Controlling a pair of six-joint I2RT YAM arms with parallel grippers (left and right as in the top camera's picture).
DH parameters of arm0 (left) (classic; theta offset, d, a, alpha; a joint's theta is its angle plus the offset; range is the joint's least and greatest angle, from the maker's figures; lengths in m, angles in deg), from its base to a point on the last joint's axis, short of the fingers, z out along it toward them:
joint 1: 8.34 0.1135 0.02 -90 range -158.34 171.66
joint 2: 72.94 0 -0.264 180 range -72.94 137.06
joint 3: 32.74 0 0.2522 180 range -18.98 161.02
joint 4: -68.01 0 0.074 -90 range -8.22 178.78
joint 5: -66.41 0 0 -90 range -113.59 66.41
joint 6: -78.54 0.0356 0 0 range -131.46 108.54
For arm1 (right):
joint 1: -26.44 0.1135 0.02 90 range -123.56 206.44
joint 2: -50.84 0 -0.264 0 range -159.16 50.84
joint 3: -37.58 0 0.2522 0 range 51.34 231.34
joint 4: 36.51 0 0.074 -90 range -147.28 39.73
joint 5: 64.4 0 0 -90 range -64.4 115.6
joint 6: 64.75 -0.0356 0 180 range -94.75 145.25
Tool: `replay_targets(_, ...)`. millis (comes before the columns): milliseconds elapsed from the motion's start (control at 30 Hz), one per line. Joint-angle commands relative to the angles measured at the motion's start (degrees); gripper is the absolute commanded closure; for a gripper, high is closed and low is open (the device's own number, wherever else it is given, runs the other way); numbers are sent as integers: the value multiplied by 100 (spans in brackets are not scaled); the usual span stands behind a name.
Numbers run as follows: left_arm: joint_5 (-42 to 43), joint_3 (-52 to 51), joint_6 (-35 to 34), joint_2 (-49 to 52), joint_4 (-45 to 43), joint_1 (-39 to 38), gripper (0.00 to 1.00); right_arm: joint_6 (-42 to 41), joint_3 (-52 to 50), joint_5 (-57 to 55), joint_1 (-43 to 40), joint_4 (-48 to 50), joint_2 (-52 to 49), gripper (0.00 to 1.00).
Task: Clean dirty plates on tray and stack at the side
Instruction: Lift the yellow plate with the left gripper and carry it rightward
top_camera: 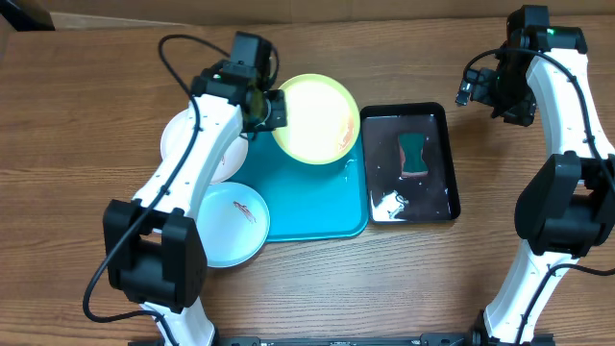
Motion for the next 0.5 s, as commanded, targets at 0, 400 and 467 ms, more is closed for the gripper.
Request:
replay_targets(0,-343,404,168,46,72,-306,96,-4,96,9,-4,15,153,0)
replay_targets(400,-1858,1005,173,46,258,-1615,96,-4,96,9,-4,15,153,0)
replay_targets(467,-2299,1010,175,46,256,-1875,96,-4,96,9,-4,15,153,0)
